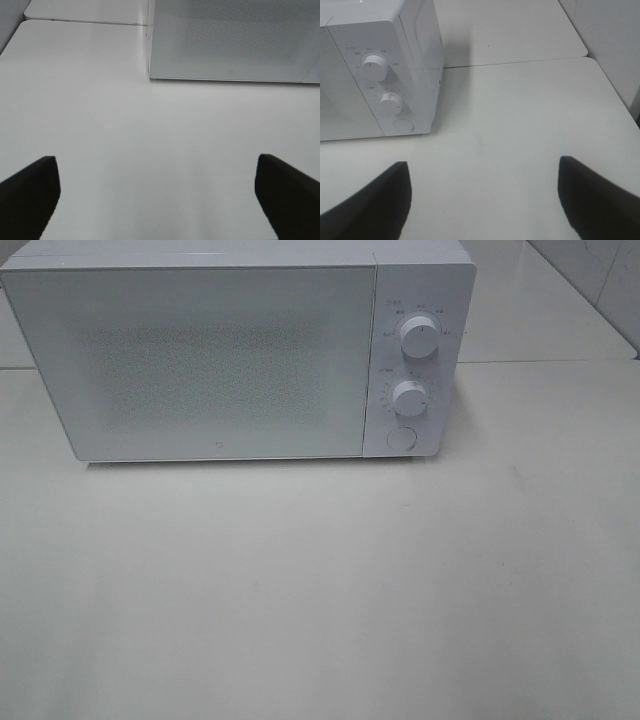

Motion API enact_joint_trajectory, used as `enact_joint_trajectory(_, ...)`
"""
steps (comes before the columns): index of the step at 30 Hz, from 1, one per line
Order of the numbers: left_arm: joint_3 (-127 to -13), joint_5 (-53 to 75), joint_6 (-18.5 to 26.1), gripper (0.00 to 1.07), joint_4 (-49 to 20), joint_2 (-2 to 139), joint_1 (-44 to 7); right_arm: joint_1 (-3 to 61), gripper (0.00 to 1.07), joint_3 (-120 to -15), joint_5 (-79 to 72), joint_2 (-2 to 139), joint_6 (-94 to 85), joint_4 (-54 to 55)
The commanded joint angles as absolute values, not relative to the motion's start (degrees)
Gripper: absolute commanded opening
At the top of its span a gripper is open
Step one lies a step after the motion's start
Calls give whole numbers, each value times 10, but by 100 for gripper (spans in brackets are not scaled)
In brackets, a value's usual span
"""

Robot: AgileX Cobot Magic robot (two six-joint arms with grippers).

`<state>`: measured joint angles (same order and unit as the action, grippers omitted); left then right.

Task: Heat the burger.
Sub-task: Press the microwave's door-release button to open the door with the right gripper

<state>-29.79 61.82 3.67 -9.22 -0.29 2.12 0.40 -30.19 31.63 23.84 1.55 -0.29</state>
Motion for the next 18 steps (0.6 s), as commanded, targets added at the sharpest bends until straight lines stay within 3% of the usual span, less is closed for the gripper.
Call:
enact_joint_trajectory(1,-296,612,36,98,-96,-5,23,1,76,-307,285,265,11,-5)
enact_joint_trajectory(13,-296,612,36,98,-96,-5,23,1,76,-303,150,399,36,-5)
enact_joint_trajectory(18,-296,612,36,98,-96,-5,23,1,76,-249,11,460,57,-5)
